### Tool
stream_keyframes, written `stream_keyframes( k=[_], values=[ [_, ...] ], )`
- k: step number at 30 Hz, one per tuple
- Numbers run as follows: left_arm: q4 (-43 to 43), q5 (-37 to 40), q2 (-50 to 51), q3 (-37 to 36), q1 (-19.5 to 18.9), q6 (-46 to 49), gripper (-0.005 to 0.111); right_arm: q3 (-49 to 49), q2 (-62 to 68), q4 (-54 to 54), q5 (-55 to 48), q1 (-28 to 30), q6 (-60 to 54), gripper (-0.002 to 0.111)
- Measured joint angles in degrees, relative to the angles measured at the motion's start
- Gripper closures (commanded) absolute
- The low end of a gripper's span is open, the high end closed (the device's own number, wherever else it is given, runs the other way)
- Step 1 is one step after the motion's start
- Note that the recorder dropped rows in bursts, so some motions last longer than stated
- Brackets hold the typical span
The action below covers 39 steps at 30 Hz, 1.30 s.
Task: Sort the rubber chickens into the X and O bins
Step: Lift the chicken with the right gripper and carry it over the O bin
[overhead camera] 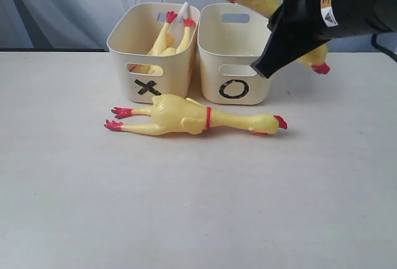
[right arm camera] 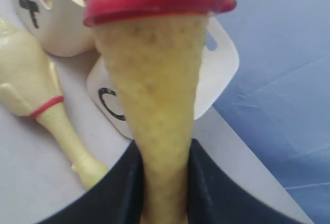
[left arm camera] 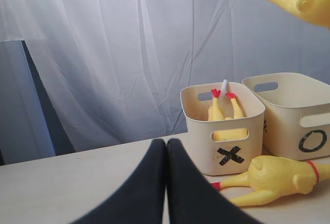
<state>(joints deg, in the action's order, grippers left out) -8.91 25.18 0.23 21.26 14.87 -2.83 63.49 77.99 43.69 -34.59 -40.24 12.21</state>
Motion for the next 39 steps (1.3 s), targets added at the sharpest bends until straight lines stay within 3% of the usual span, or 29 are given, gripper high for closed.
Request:
stream_keyframes(
  k=[8,13,22,31,39],
  values=[
    [0.00,0.00,0.00,0.00,0.00,0.00,0.107,1.09,7.18,18.79,-5.85,0.00,14.35,0.109],
    [0.00,0.00,0.00,0.00,0.00,0.00,0.107,7.96,13.44,23.12,-14.82,0.00,17.02,0.109],
    [0.00,0.00,0.00,0.00,0.00,0.00,0.107,21.79,23.63,24.39,-27.78,0.00,12.14,0.109],
    [0.00,0.00,0.00,0.00,0.00,0.00,0.107,23.24,30.23,30.98,-34.54,0.00,10.37,0.109],
    [0.00,0.00,0.00,0.00,0.00,0.00,0.107,23.71,35.41,31.95,-34.61,0.66,7.48,0.109]
  ],
)
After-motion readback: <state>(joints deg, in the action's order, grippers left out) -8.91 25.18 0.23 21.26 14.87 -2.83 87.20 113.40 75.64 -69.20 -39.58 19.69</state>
